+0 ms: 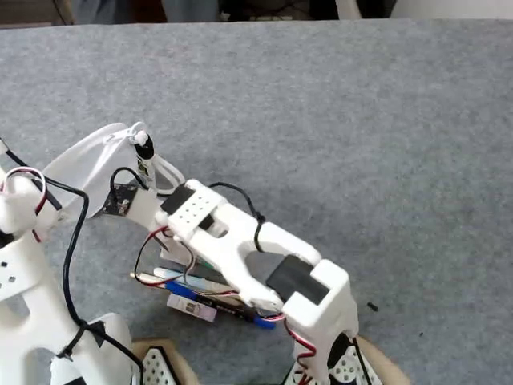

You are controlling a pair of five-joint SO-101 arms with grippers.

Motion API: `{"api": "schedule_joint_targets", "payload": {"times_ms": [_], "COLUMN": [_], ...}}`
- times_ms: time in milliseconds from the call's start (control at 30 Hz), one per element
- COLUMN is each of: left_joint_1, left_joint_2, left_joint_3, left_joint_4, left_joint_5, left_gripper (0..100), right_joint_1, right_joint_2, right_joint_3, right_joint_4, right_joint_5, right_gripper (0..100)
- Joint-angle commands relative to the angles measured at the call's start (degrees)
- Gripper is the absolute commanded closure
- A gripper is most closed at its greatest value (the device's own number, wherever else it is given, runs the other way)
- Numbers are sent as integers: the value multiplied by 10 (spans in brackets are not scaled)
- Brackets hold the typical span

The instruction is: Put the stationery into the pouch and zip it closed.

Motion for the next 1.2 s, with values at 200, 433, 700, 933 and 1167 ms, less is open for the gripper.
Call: {"api": "schedule_joint_targets", "payload": {"times_ms": [200,433,700,933,1167], "left_joint_1": [-5,-5,-4,0,40], "left_joint_2": [8,8,8,9,4], "left_joint_3": [-8,-8,-8,-9,-13], "left_joint_4": [-7,-7,-8,-7,-2], "left_joint_5": [2,1,-1,-2,-23], "left_gripper": [972,972,972,972,972], "right_joint_1": [11,11,11,11,57], "right_joint_2": [-47,-159,-364,-604,-756], "right_joint_3": [-20,0,119,127,77], "right_joint_4": [60,127,163,215,163], "right_joint_5": [11,15,26,22,11], "right_gripper": [985,985,985,985,985]}}
